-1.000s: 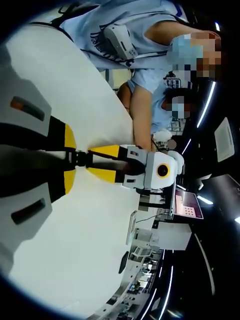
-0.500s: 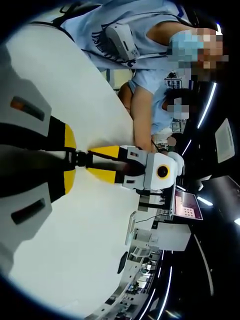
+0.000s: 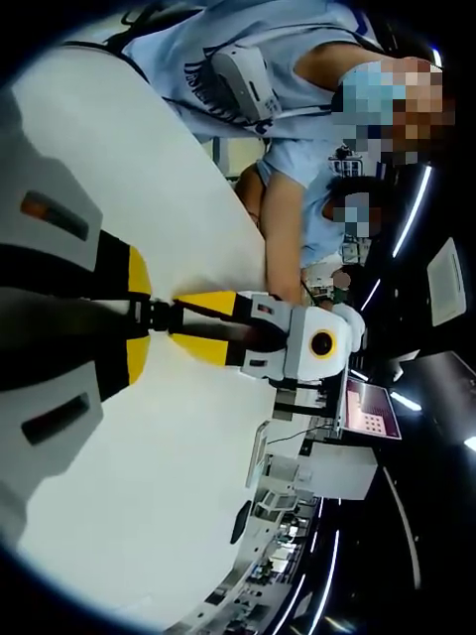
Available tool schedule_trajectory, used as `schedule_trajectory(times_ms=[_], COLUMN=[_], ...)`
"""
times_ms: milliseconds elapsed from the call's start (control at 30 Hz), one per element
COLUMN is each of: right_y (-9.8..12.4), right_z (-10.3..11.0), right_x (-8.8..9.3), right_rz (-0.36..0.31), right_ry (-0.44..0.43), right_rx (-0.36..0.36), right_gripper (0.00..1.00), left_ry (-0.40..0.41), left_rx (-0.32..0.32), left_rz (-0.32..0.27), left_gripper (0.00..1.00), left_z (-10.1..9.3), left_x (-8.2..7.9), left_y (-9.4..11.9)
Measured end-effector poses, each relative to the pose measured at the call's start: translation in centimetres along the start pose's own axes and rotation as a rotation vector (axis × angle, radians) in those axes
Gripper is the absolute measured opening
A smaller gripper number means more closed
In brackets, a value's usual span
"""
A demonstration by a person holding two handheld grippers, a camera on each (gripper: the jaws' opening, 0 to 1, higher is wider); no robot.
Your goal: Snap the two parts of the plastic buckle together until the buckle closes and remains connected.
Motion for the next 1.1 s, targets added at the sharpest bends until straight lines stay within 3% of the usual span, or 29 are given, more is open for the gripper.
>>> schedule_trajectory(times_ms=[900, 1100], right_y=[-0.75, -0.74], right_z=[0.13, 0.89], right_x=[-0.01, 0.16], right_rz=[-0.003, 0.005], right_ry=[0.024, 0.015], right_rx=[0.01, 0.004], right_gripper=[0.09, 0.09], left_ry=[-0.038, -0.021], left_rx=[-0.006, -0.001], left_rz=[0.005, 0.004], left_gripper=[0.09, 0.09], left_z=[-0.35, -0.36], left_x=[0.18, 0.11], left_y=[-0.47, 0.24])
Point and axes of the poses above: the point that each gripper's makers call its tool centre point, and the gripper's own axes: y roughly backward along the fingers, z roughly to its left, x roughly out of its underside, the point moved 5 cm from there along y, roughly backward along the fingers, and after that the axes turned 14 degrees about -z, right-handed, at the moved point
